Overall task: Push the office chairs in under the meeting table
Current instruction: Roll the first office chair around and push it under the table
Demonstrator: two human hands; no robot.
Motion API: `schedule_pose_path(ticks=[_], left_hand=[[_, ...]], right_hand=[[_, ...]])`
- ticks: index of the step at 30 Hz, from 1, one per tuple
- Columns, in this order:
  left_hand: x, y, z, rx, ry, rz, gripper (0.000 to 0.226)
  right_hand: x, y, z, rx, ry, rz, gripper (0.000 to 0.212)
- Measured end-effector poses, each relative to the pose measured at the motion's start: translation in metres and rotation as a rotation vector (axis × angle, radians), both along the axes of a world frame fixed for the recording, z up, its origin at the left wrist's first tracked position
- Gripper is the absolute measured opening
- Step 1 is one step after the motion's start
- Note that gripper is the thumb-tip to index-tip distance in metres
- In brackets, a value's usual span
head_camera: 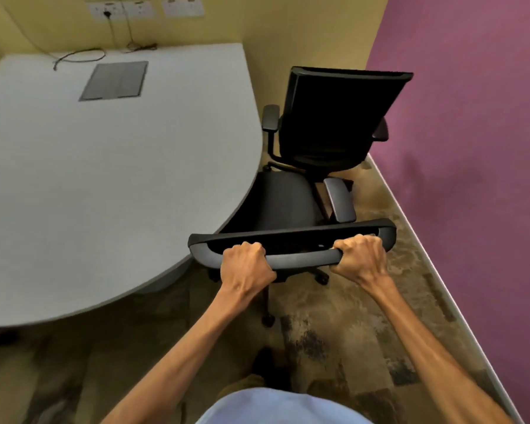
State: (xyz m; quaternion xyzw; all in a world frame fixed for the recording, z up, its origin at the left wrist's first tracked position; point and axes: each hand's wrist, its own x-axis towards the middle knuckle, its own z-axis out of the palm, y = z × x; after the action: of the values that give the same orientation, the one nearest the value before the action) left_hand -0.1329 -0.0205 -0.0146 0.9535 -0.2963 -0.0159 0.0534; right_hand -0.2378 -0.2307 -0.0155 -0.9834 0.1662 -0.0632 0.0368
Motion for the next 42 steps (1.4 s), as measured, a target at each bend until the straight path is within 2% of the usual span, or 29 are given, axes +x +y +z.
schedule_pose_path(ticks=[5, 11, 15, 19, 26, 29, 34, 38, 42], left_hand=[[-0.01, -0.031, 0.002, 0.004, -0.023, 0.107, 0.017], [-0.035, -0.077, -0.002, 0.034, -0.034, 0.284, 0.025], [-0.051, -0.117, 0.001, 0.06, -0.061, 0.411, 0.017], [-0.059, -0.144, 0.003, 0.056, -0.043, 0.512, 0.015], [-0.062, -0.203, -0.001, 0.077, -0.032, 0.591, 0.029], [-0.061, -0.226, -0.008, 0.081, -0.049, 0.604, 0.029], [-0.061, -0.253, -0.006, 0.08, 0.0, 0.682, 0.033], [-0.059, -0.271, -0.005, 0.077, 0.03, 0.73, 0.036], [-0.06, -0.291, -0.003, 0.058, -0.012, 0.784, 0.036]], right_hand=[[0.016, -0.041, 0.0, 0.011, -0.035, 0.136, 0.015], [0.025, -0.093, -0.001, 0.042, 0.008, 0.277, 0.018], [0.025, -0.133, 0.004, 0.076, 0.071, 0.356, 0.019], [0.031, -0.16, 0.005, 0.094, 0.039, 0.434, 0.015], [0.064, -0.224, 0.003, 0.056, -0.005, 0.568, 0.016], [0.08, -0.249, -0.002, 0.044, -0.08, 0.609, 0.016], [0.097, -0.275, -0.01, 0.046, -0.018, 0.661, 0.029], [0.108, -0.29, -0.009, 0.073, -0.087, 0.739, 0.032], [0.117, -0.307, -0.013, 0.071, -0.047, 0.775, 0.032]])
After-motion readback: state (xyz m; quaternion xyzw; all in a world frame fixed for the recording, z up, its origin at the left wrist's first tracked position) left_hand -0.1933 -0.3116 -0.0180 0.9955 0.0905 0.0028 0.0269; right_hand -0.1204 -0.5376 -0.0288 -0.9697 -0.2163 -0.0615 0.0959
